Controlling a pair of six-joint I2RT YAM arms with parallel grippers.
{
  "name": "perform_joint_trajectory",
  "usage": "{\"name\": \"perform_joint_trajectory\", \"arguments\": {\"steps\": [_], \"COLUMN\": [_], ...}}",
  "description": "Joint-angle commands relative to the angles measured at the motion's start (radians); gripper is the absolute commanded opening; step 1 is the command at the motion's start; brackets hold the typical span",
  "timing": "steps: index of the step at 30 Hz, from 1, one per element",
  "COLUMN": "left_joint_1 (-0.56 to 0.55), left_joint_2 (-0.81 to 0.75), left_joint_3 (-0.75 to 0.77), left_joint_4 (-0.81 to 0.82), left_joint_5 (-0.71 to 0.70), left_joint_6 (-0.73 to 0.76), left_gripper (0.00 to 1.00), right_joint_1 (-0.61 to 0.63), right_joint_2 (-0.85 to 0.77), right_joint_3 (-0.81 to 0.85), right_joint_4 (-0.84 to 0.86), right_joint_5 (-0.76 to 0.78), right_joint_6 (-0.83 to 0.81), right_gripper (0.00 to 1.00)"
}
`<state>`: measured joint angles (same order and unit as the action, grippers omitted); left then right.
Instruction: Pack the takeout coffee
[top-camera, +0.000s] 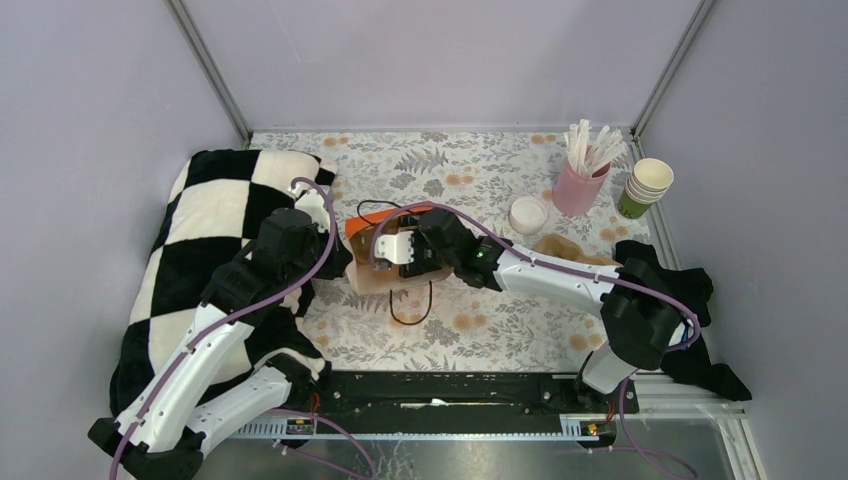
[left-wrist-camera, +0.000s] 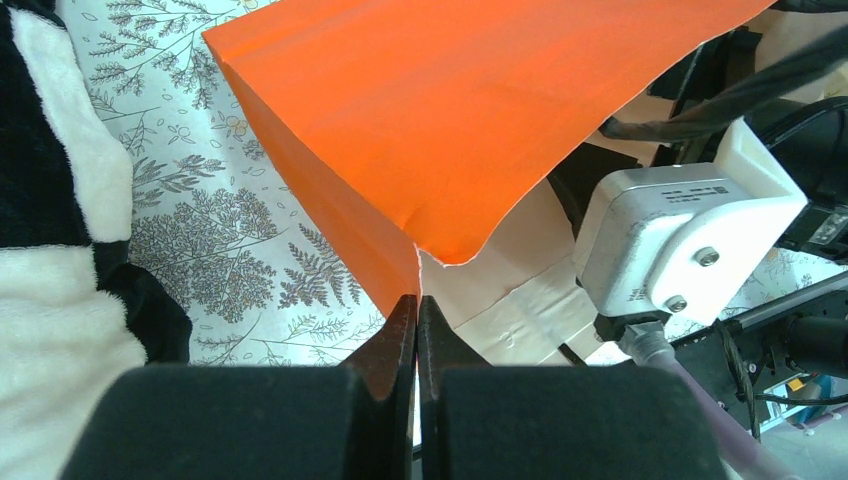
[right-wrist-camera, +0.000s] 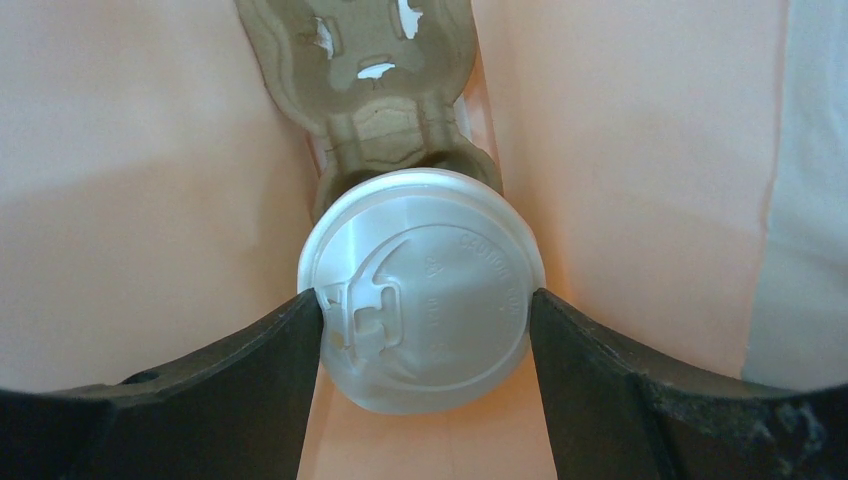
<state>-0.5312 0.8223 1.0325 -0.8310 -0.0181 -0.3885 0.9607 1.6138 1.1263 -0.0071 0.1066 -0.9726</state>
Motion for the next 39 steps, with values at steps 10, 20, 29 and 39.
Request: {"name": "perform_joint_trajectory", "arguments": {"steps": [10, 20, 29, 39], "left_joint_1": [-0.008, -0.009, -0.009, -0.009], "left_joint_2": [0.012, 0.032, 0.071, 0.101], "left_joint_3": [0.075, 0.122, 0.155, 0.228], "left_joint_4": [-0.021, -0.073, -0.129, -0.229], "left_joint_5": [0.002, 0.013, 0.049, 0.107], "left_joint_6": [-0.002, -0.035, -0.088, -0.146], "left_gripper": [0.00, 0.00, 0.00, 0.00], "right_joint_1": [-0.011, -0.022, -0.018, 0.014], "right_joint_2": [0.002, 0.040, -0.007, -0.067], "right_joint_3": [0.049, 0.024, 0.036, 0.058], "right_joint_4": [0.070, 0.147, 0.043, -0.184], "right_joint_5": [-0.080, -0.071, -0.117, -0.156], "right_joint_6": [-0.003, 0.018, 0.049, 0.098], "right_gripper": [0.75, 0.75, 0.74, 0.73]}}
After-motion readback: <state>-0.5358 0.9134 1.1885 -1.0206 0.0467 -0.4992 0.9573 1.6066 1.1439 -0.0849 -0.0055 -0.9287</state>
